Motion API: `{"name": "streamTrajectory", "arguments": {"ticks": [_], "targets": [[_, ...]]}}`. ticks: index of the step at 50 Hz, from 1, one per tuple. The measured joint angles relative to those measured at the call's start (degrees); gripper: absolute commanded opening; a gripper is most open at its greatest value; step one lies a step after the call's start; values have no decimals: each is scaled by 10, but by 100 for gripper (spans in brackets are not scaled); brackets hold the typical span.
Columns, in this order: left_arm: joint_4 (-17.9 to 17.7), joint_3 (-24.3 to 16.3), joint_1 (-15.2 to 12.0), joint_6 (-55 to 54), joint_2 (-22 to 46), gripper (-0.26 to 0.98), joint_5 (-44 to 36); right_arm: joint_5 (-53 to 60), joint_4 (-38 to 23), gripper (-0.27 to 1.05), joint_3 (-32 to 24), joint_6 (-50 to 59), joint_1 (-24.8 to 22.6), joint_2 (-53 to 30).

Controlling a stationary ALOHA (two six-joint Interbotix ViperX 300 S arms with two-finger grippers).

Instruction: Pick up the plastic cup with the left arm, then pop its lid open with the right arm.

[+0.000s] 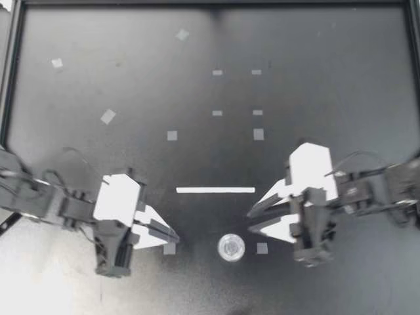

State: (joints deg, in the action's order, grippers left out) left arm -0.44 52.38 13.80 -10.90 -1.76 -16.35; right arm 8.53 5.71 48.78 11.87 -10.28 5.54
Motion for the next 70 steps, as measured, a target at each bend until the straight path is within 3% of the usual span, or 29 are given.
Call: {"name": "streamTrajectory", "arguments": {"ticks": [7, 13, 46, 70], "targets": [[1, -19, 3, 2, 36, 47, 0, -18, -1, 45, -31, 0, -13, -61], [2, -33, 5, 4, 53, 57, -1, -38, -1, 45, -41, 2, -21, -75], [4, -101, 6, 8, 170, 60, -28, -68, -2, 45, -42, 3, -26, -76], [4, -122, -3, 24, 179, 60, -33, -63, -1, 44, -50, 4, -40, -89]]}}
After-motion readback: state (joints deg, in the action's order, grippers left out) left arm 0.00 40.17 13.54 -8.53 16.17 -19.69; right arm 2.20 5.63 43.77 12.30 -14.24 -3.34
